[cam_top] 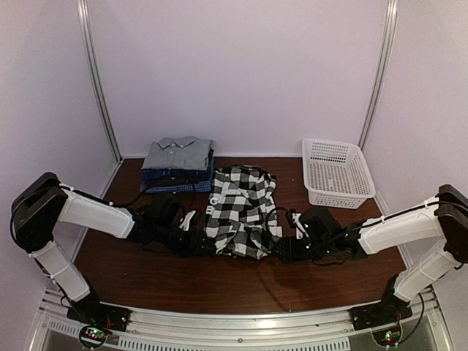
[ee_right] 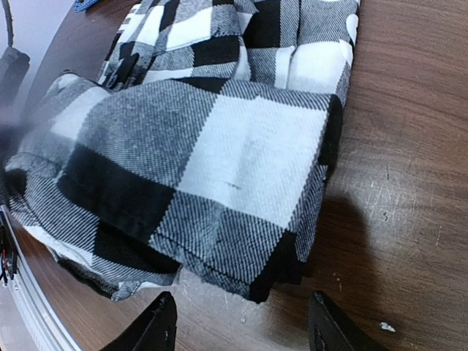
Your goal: Fold and stack the long sleeve shirts
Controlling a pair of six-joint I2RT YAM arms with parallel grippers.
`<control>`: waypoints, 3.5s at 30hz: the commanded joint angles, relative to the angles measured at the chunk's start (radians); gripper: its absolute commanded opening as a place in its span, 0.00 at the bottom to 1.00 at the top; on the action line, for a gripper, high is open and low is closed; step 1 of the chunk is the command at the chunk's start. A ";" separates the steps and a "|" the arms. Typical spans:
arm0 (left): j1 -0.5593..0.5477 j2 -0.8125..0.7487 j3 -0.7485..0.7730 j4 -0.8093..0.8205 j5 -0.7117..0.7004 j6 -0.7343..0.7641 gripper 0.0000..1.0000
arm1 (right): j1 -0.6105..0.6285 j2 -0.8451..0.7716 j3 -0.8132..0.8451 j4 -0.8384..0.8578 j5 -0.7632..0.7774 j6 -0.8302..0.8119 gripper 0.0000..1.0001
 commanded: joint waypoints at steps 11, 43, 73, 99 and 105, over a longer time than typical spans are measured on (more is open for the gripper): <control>-0.017 0.002 0.086 0.027 -0.005 -0.025 0.16 | 0.005 0.077 0.171 -0.049 0.075 -0.041 0.18; 0.248 0.211 0.670 -0.341 -0.105 0.186 0.68 | -0.215 0.214 0.604 -0.286 0.095 -0.162 0.56; 0.210 0.293 0.502 -0.205 -0.034 0.209 0.44 | -0.172 0.465 0.748 -0.346 0.088 -0.274 0.45; 0.205 0.346 0.543 -0.219 -0.059 0.230 0.44 | -0.153 0.316 0.735 -0.378 0.088 -0.240 0.53; 0.201 0.400 0.578 -0.220 -0.067 0.230 0.44 | -0.127 0.367 0.713 -0.323 0.017 -0.212 0.40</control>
